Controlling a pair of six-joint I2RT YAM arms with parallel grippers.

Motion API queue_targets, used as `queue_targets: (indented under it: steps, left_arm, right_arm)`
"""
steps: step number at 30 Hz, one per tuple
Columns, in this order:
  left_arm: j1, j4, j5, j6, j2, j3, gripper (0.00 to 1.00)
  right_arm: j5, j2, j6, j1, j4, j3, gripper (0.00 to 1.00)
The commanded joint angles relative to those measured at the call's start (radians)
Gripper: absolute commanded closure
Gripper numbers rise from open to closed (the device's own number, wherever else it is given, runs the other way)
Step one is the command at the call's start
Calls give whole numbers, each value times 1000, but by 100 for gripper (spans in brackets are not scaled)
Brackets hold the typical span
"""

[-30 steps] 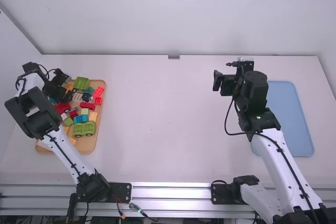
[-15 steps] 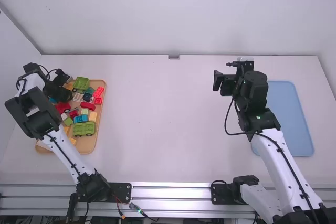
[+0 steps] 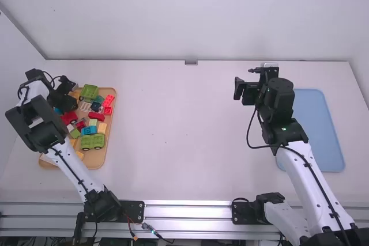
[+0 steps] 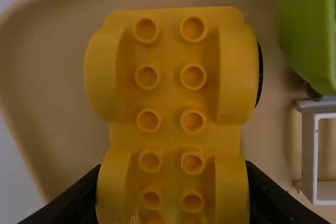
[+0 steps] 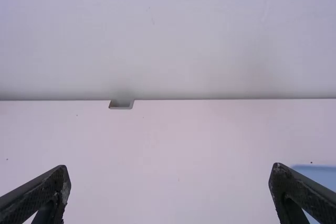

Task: Assemble lego blocks to make yellow taxi

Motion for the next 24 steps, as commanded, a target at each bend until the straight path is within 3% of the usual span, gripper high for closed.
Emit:
queue_targets:
  steps: [1,10,16,22,24]
  left_arm:
    - [-10,-18,-42,-48,19,1,67]
    - [-7,-236,24,-240,18,275,94]
    - [-37,-414,67,-277,3,443,98]
    - [-137,-435,64,-242,-67,414,98]
    - [-207,-348,55,-274,-130,339,98]
  right_arm:
    - [2,4,0,-1,4,34,1]
    - [2,4,0,-1,8,34,1]
    - [2,4,-1,-2,6,34,1]
    - [2,4,0,-2,0,34,1]
    - [5,4,-1,-2,-4,34,1]
